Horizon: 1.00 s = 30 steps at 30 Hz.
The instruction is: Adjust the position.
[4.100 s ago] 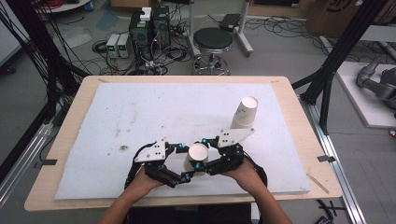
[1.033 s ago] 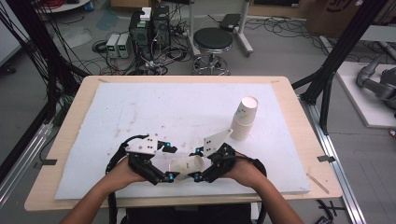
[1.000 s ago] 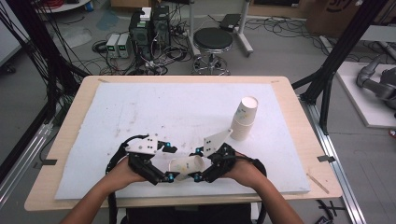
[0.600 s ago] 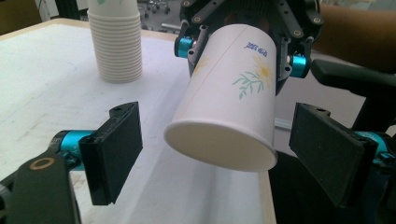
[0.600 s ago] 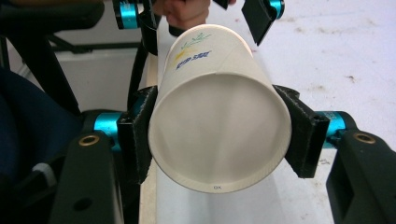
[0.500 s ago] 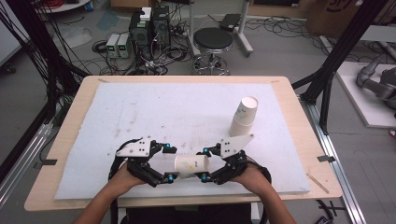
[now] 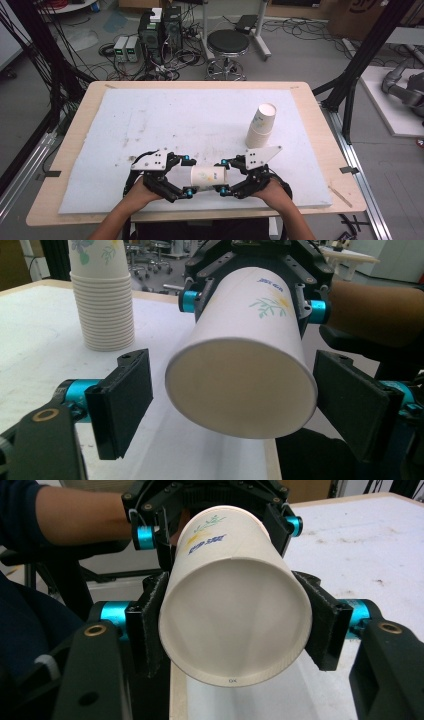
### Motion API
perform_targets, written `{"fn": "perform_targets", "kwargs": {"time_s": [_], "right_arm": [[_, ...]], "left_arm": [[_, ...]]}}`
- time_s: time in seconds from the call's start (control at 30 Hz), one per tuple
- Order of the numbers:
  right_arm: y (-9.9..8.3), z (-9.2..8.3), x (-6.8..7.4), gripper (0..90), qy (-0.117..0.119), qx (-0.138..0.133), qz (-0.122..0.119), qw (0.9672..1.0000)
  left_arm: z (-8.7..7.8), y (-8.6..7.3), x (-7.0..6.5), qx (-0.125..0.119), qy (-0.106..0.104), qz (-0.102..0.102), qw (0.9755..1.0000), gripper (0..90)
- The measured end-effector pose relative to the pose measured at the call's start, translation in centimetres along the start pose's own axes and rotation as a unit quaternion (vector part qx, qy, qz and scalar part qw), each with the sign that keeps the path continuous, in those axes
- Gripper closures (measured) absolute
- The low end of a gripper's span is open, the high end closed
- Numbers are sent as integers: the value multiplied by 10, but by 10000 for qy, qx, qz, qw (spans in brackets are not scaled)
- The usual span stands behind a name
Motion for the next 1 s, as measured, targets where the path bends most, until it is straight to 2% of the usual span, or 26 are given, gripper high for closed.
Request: {"fn": "perform_targets", "kwargs": {"time_s": [0.37,0.6,0.8,0.83,0.87,1.0], "right_arm": [[0,0,-2,370,192,-292,95,9993],[-4,-1,-5,374,274,-492,255,9981],[-4,-1,-5,361,271,-485,346,9979],[-3,0,-6,189,121,-469,490,9976],[-2,0,-6,175,35,-424,555,9976],[2,-1,-3,175,-65,-332,494,9982]], "left_arm": [[3,1,-2,-220,-178,-12,9996,235],[3,2,-1,-298,-154,-37,9994,286],[1,6,-1,-162,-132,-77,9998,317],[0,8,-1,-69,-118,-55,9999,322],[0,8,-1,-69,-118,-55,9999,323],[-3,12,1,286,-15,22,9996,323]]}}
Point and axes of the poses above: each handheld gripper's, and its own axes: z roughly forward along the jaws, y roughly out of its top, x roughly to its left, the point moved 3 cm from there along z, roughly forward along the jaws, and after that the axes turned 7 degrees about y, right-handed, at the moved point
